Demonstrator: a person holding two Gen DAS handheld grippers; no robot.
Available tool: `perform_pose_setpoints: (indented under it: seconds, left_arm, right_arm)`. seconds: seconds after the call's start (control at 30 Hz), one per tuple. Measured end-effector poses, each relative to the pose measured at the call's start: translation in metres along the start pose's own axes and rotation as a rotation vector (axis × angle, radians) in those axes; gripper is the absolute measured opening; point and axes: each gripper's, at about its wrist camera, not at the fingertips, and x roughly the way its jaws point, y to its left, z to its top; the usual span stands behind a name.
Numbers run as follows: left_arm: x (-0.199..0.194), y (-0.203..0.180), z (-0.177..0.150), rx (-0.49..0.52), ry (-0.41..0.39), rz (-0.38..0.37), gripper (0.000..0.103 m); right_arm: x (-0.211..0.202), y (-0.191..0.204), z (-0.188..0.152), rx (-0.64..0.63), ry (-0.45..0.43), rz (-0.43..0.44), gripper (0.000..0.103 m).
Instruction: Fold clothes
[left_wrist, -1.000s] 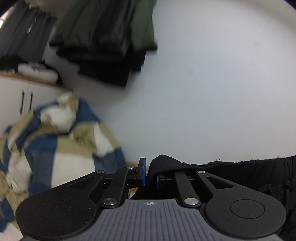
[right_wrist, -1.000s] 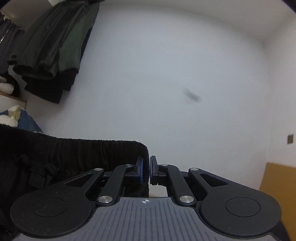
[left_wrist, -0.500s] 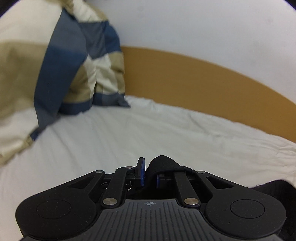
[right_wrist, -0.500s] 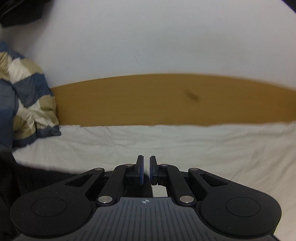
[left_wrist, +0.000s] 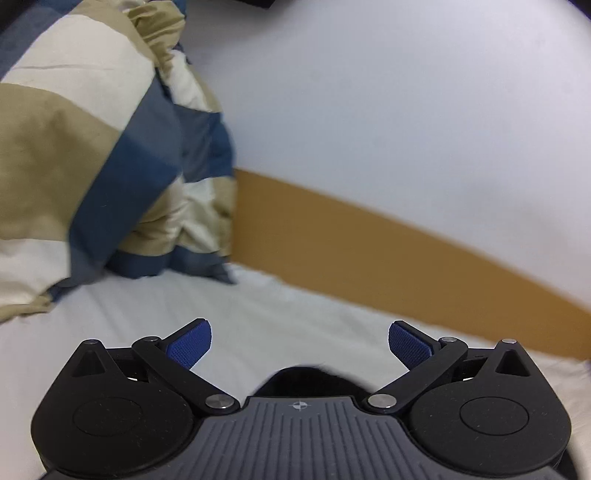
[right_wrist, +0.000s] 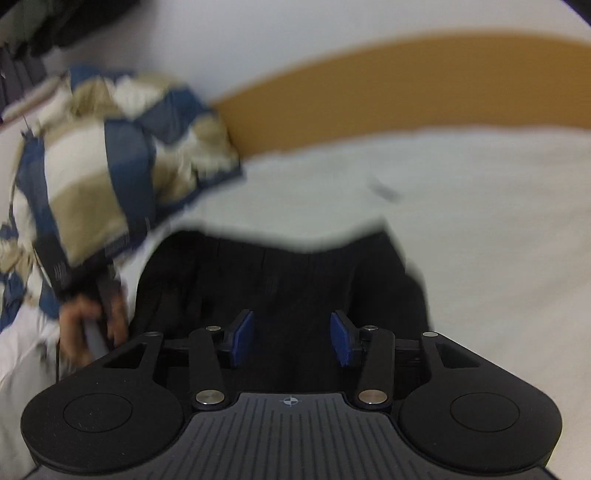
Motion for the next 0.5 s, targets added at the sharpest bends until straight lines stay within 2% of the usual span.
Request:
perform_pose_setpoints:
  seconds: [0.03, 0.1, 0.13, 0.23, 0.3, 0.43, 0.5]
  left_arm:
    - [-0.006, -0.002, 0.010, -0.028, 0.037, -0.028, 0.102]
    - [-0.003, -0.008, 0.031, -0.042, 0.255, -0.007, 0.102]
    - [-0.006, -0.012, 0.037, 0.001, 0.321, -0.028, 0.102]
    - [-0.025, -0.031, 0.045, 0.290, 0.354, -0.123, 0.102]
    - [-0.033, -0.039, 0.040, 0.445, 0.331, -0.072, 0.102]
    - [-0.031, -0.041, 0.028, 0.540, 0.376, -0.017, 0.102]
    - [-0.032, -0.041, 0.020, 0.604, 0.398, 0.001, 0.102]
  right_arm:
    - [-0.006, 0.005, -0.012, -0.029, 0.001, -0.030, 0.047]
    - [-0.024, 0.013, -0.029, -0.053, 0.021, -0.012, 0.047]
    - [-0.036, 0.016, -0.034, -0.040, -0.015, -0.004, 0.047]
    - [-0.042, 0.033, -0.045, -0.089, 0.076, 0.059, 0.047]
    - [-0.017, 0.036, -0.035, -0.087, 0.108, 0.034, 0.047]
    - [0.036, 0.042, -0.013, -0.080, 0.168, -0.023, 0.047]
    - [0.053, 0.035, 0.012, -0.015, 0.081, -0.063, 0.047]
